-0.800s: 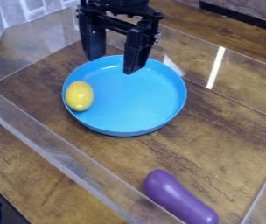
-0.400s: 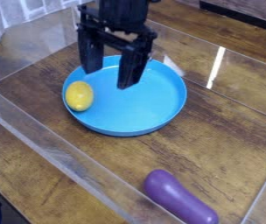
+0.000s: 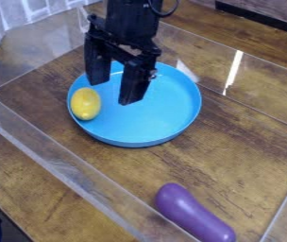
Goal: Remove the lemon from the blue tray and put it on the table
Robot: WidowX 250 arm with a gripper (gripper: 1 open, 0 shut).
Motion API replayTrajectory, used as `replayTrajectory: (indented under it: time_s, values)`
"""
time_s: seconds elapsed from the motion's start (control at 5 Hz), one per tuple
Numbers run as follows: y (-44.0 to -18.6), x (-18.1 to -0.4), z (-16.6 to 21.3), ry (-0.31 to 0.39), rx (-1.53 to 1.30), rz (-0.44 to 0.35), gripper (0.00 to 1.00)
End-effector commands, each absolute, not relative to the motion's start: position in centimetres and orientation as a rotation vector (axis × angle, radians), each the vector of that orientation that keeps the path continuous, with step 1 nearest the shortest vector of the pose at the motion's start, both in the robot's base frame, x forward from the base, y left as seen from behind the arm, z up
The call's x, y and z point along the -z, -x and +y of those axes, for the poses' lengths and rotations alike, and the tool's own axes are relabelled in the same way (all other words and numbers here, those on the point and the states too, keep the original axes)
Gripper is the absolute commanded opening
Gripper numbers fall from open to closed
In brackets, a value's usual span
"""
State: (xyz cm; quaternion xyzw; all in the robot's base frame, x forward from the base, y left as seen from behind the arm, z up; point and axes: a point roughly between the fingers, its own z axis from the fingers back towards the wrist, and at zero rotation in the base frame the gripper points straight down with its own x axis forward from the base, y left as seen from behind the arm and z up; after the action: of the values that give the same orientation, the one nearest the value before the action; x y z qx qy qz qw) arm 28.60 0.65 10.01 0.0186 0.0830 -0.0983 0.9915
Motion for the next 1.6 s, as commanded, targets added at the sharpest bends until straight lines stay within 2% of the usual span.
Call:
replayTrajectory:
  time_s: [0.0,1.4]
  values:
    - [-28.9,-10.5,2.0,-0.047,0.227,0.145,1.00]
    - [-29.2,-7.1,5.1,-0.047,0.312,0.194,1.00]
